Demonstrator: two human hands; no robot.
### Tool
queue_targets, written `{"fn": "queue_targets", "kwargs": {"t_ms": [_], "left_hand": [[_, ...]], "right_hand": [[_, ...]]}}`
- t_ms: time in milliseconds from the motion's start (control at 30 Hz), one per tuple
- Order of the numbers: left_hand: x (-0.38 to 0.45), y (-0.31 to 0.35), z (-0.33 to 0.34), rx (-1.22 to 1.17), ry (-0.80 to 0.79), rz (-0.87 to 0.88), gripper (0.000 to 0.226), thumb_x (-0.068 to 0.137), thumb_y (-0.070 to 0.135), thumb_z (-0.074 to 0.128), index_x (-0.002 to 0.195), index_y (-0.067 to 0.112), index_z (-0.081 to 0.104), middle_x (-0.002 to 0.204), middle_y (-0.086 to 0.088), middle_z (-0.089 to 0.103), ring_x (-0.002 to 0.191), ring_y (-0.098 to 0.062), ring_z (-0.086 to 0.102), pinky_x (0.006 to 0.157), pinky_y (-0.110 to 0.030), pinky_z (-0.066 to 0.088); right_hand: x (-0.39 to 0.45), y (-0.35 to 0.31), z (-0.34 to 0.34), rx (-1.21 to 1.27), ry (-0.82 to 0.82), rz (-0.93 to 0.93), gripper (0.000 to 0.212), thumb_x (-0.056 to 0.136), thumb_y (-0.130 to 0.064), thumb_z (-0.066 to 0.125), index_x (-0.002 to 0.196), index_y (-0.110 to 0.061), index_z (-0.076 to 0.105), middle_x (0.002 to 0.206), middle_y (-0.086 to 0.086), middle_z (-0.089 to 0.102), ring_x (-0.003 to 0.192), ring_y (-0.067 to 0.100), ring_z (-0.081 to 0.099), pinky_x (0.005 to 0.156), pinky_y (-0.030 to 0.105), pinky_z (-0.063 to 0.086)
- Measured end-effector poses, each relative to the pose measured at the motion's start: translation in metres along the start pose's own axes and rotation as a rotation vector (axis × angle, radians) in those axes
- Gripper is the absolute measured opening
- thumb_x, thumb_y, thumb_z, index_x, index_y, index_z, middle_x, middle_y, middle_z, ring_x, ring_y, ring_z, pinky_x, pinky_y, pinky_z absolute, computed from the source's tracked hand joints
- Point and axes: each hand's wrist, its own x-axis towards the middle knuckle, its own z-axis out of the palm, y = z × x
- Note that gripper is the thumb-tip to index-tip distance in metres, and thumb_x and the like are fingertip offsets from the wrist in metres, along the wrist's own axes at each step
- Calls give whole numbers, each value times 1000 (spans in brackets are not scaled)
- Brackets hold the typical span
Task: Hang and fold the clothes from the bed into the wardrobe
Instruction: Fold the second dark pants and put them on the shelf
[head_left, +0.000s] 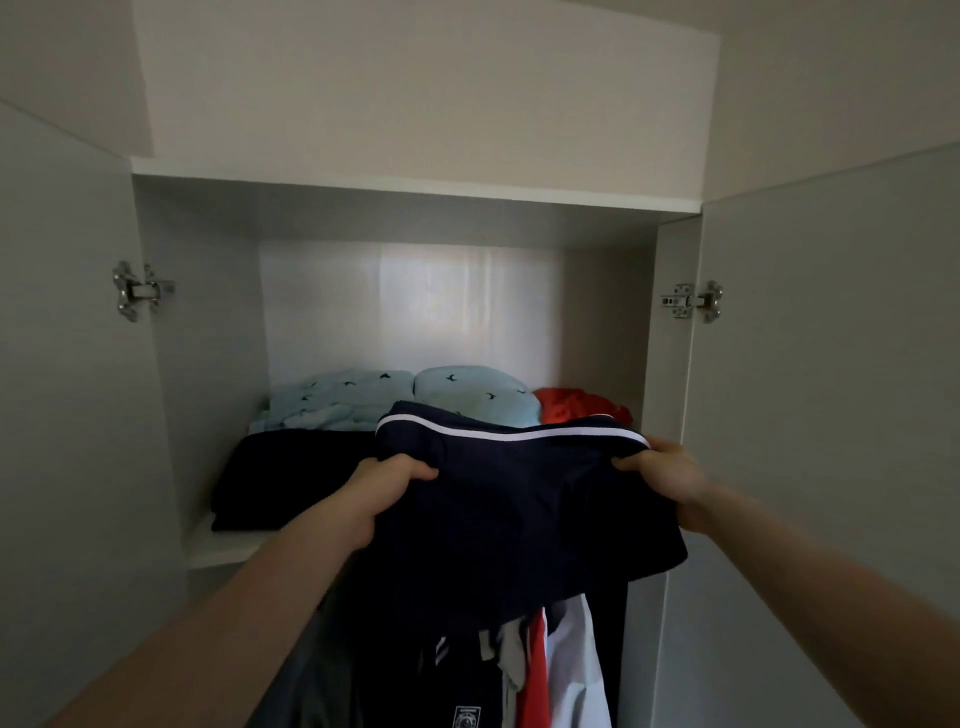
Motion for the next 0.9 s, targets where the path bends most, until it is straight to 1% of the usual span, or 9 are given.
{"fn": "queue_targets", "kwargs": {"t_ms": [133,233,267,367,533,633,700,800,900], "left_hand": [[51,15,10,-9,-11,10,71,61,17,81,128,4,62,104,-20,76,87,-40,76,81,-57,61],[89,25,20,-7,-9,-15,69,62,20,82,127,6,63,105,-18,76,90,-40,75,81,-52,62],[104,27,23,0,-8,-24,69,64,20,82,129,7,63,106,-18,76,92,-40,74,83,-51,61],[146,33,32,21,4,-52,68,69,23,82,132,9,62,111,-18,74,95,-40,73,86,-51,60],[210,40,42,31,60,-72,68,72,25,84,132,6,60,109,-19,73,90,-40,74,71,-47,63],[240,34,45,122,99,-31,69,75,25,86,134,5,58,106,-13,70,89,-32,72,64,-33,59],[250,23,47,277,160,40,80,76,26,87,143,5,49,119,-10,64,102,-27,66,77,-34,57],[248,-4,49,766,333,261,102,80,49,81,157,11,26,156,-11,36,139,-32,39,114,-45,41],[237,-39,60,1033,249,487,91,80,78,55,155,31,34,163,4,30,147,-21,30,123,-42,27]], "right_hand": [[55,-5,5,-33,19,-4,29,90,6,64,112,-10,72,103,15,74,90,30,71,73,37,58],[102,-5,11,-64,29,-22,29,87,4,66,113,-9,73,108,17,73,101,35,70,92,46,58],[118,-5,13,-68,27,-29,27,86,4,67,108,-11,74,107,16,74,100,35,71,92,45,58],[166,-2,17,-71,29,-28,25,84,4,68,98,-17,73,103,12,74,91,29,71,82,37,56],[243,8,29,-125,-4,-14,30,84,0,70,111,-12,74,95,6,74,88,26,71,72,31,55],[279,19,42,-253,-29,13,37,87,-7,70,124,-9,68,109,11,72,100,32,70,90,41,58],[294,29,49,-506,-4,-21,50,89,-22,69,137,-13,57,128,13,65,117,35,63,101,38,51],[297,57,66,-748,25,-164,70,90,-38,69,152,-19,41,149,15,45,131,39,52,108,38,42],[291,102,93,-871,-97,-311,62,97,-49,61,151,-23,47,157,7,43,143,29,42,118,36,33]]}}
